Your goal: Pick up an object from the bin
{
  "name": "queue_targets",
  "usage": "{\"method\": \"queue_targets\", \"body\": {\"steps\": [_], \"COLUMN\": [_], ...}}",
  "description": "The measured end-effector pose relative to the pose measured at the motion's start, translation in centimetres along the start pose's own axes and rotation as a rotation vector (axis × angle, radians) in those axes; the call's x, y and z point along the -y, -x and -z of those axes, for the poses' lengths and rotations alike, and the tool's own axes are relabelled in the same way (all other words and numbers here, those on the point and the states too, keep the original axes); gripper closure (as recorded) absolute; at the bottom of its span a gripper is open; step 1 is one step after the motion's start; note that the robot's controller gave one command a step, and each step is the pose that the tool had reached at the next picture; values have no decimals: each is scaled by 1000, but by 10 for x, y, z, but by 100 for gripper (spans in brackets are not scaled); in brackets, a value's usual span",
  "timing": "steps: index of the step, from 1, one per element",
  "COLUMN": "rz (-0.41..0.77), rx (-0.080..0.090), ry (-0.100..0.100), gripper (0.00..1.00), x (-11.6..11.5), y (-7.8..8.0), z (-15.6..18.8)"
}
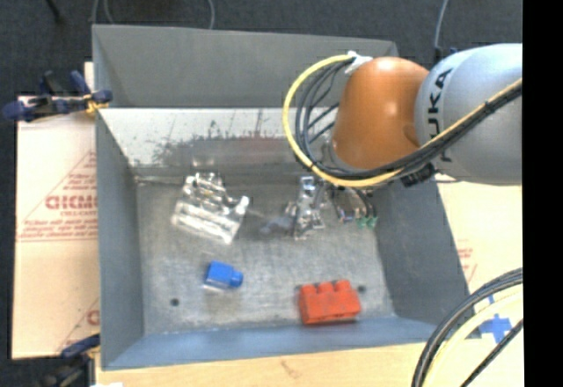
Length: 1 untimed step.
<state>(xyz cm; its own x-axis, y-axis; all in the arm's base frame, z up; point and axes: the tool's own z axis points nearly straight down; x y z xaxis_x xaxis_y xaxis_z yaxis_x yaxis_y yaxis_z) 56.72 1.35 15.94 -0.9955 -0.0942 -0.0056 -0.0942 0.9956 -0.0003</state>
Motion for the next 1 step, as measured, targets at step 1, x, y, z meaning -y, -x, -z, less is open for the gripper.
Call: {"method": "queue_targets", "body": {"steps": [1], "rz": [-1], "rx": [2], "ry": [-1], "gripper": [100], "x": [1], "y": [2], "z": [28]}}
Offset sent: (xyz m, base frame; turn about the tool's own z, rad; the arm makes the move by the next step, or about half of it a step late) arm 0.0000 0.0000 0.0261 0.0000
